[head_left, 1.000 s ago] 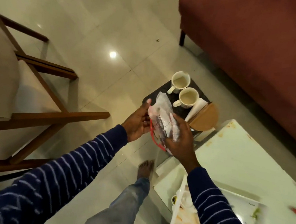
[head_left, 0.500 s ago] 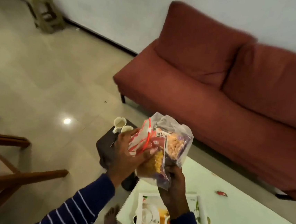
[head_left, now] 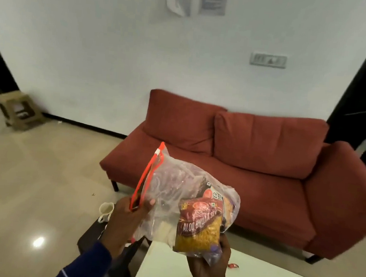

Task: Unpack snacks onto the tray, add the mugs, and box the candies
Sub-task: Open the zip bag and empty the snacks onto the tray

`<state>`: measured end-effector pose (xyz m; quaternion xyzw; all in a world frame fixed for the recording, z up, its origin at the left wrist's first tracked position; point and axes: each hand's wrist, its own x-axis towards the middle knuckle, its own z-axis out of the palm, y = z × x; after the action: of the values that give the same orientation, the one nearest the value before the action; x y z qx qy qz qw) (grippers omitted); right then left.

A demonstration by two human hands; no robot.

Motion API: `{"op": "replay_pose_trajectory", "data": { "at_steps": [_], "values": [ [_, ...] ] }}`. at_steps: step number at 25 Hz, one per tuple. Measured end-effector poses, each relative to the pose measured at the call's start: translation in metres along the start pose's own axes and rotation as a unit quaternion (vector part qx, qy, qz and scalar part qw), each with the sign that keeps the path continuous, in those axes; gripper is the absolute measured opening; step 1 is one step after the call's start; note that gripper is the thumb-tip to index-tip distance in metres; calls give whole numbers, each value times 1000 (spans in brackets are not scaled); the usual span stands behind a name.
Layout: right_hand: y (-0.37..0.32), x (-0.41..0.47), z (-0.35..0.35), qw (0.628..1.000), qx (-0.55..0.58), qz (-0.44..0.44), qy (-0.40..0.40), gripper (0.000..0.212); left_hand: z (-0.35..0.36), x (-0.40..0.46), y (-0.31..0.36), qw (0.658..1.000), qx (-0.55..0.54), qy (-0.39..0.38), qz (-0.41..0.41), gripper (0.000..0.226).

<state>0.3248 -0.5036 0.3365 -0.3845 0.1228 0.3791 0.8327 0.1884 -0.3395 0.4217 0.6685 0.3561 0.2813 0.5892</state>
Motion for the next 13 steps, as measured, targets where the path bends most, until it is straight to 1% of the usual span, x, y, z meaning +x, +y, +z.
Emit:
{"op": "replay_pose_trajectory", "data": {
  "at_steps": [2, 3, 4, 5, 6, 7, 8, 9, 10, 11, 12, 13],
  "values": [
    [-19, -6, -14, 999, -51, 1, -20, 32, 14, -5, 32, 998, 36, -1, 59, 19],
    [-30, -8, -18, 997, -77, 9, -31, 29, 22, -7, 49, 994, 55, -7, 91, 20],
    [-40, -9, -23, 994, -89, 43, -50, 25, 29, -8, 66, 990, 74, -13, 119, 25],
    [-50, -10, -26, 990, -84, 102, -46, 27, 34, -7, 81, 985, 89, -20, 145, 28],
    [-59, -12, -25, 984, -125, 127, -31, 33, 39, -6, 94, 979, 115, -28, 166, 28],
    [-67, -14, -23, 978, -173, 116, -22, 35, 44, -5, 106, 969, 149, -40, 192, 27],
    [-74, -14, -21, 968, -243, 58, 15, 33, 50, -4, 118, 954, 196, -54, 221, 26],
    [-81, -16, -18, 950, -305, -38, 61, 35, 55, -3, 128, 934, 243, -71, 253, 23],
    [-91, -18, -12, 927, -339, -142, 79, 41, 58, -4, 137, 916, 274, -94, 276, 17],
    [-103, -21, -2, 897, -355, -254, 77, 47, 60, -4, 144, 905, 287, -121, 289, 20],
    [-116, -26, 11, 854, -365, -367, 57, 51, 60, -2, 150, 899, 290, -146, 294, 30],
    [-131, -34, 25, 800, -379, -464, 24, 55, 58, 1, 156, 892, 294, -165, 301, 38]
  ]
}}
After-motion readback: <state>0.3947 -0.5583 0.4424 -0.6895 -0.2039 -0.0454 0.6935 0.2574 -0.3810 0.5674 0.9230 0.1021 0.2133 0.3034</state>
